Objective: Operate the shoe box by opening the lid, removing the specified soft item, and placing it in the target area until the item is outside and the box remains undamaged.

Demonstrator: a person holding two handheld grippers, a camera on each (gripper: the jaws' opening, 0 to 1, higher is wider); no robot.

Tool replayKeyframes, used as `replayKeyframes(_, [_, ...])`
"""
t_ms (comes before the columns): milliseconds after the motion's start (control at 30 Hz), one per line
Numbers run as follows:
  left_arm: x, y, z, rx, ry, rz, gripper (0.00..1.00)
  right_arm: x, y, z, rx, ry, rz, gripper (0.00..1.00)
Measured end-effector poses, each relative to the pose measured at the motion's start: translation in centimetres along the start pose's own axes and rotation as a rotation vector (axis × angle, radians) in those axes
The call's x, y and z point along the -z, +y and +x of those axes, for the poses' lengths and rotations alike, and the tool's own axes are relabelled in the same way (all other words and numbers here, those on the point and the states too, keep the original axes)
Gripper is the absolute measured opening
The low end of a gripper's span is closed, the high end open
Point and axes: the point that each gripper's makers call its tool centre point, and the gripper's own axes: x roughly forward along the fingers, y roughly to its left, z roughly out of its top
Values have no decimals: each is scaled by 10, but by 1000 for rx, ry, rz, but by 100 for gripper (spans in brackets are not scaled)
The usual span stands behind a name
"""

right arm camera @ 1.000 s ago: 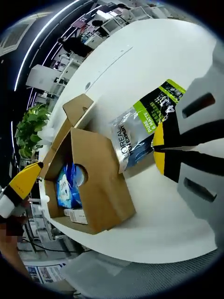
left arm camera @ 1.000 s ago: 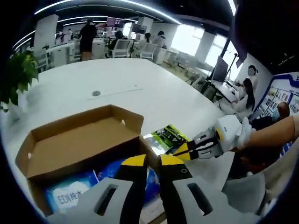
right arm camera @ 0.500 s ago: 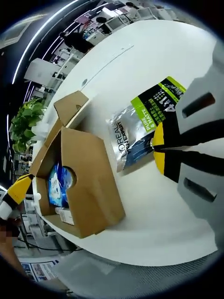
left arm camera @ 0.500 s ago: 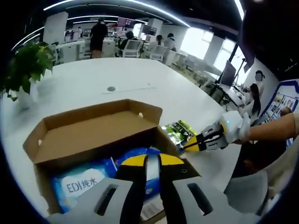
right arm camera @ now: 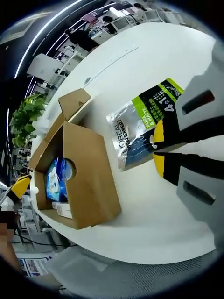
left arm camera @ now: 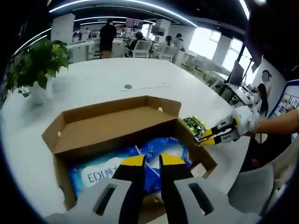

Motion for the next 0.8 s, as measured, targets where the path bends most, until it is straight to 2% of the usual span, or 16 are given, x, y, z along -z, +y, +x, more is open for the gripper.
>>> replayKeyframes(333, [9, 22, -18, -54, -8, 11, 15, -31, -11, -22, 58, -54, 84, 16])
replayKeyframes(800, [31, 71, -58, -164, -18, 4, 18, -80, -14, -37, 63, -136, 232, 21])
